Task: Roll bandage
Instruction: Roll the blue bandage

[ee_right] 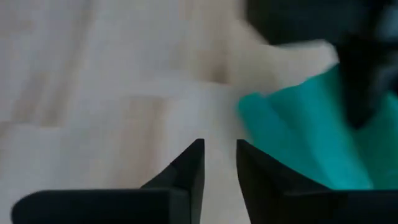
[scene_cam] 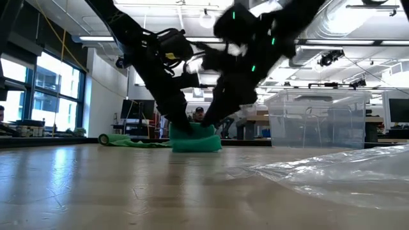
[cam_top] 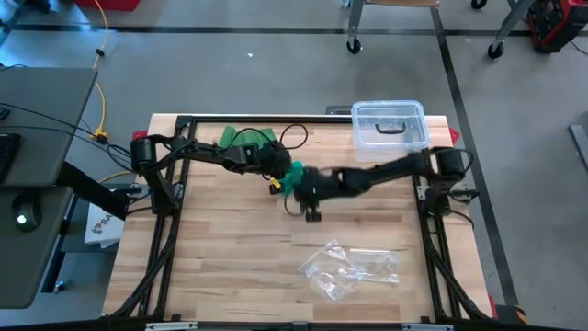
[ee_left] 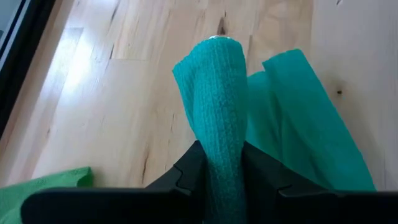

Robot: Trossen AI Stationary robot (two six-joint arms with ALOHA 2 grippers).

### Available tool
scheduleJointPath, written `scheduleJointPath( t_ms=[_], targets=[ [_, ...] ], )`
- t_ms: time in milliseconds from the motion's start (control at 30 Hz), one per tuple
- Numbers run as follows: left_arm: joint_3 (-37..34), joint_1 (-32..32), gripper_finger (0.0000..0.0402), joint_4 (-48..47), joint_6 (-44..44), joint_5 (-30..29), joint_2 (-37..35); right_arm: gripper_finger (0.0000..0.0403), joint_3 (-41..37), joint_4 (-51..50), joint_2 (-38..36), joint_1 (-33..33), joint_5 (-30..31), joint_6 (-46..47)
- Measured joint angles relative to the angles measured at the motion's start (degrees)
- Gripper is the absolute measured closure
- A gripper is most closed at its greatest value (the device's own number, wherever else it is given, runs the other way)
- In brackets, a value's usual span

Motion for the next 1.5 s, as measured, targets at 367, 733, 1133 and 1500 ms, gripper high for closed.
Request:
scheduleJointPath(
  t_ms=[367, 733, 1133, 1500],
  targets=[
    [0.01, 0.17, 0.0331, 0.58, -0.03, -0.08, -0.03, 0.0393, -11.28, 24.73, 2.16, -10.83, -0.28, 3.46],
    [0.01, 0.15, 0.0330, 1.13, -1.43, -0.19, -0.04, 0.0402, -10.92, 12.24, -0.20, -3.42, -15.36, 2.88],
    [0.03, -0.54, 0.0330, 1.26, -1.43, -0.17, -0.09, 0.0394, -10.94, 11.51, -3.45, 2.36, -3.11, 1.84],
    [0.06, -1.05, 0.0330, 1.27, -1.40, -0.10, -0.11, 0.0249, -10.90, 19.01, 0.37, -1.47, -10.37, 0.07]
  ],
)
